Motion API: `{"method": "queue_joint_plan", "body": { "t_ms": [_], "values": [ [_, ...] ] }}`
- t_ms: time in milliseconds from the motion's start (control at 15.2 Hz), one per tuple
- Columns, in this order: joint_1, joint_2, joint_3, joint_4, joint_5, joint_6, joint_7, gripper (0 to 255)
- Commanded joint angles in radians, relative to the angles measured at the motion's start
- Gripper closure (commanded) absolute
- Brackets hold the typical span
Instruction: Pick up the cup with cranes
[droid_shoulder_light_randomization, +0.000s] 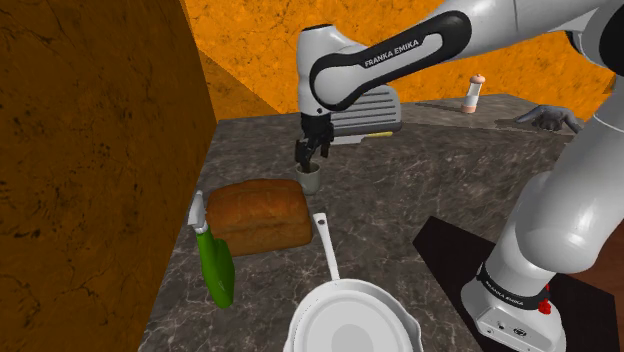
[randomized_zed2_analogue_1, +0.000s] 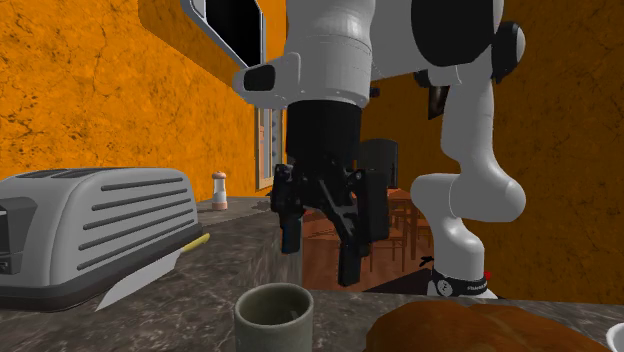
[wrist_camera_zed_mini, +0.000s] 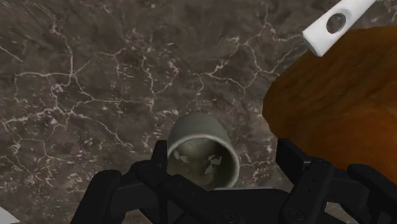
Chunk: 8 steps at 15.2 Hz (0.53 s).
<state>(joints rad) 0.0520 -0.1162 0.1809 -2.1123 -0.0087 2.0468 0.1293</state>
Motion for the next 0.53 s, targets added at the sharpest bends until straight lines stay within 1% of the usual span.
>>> {"method": "queue_joint_plan", "body": {
  "t_ms": [0,132,462],
  "values": [
    [0.007,0.075,0.015,0.056,-0.028,0.014,0.024,0],
    [0.014,0.147,0.024,0.112,-0.056,0.025,0.043,0],
    [0.015,0.169,0.022,0.07,-0.064,0.089,0.051,0]
  ]
}}
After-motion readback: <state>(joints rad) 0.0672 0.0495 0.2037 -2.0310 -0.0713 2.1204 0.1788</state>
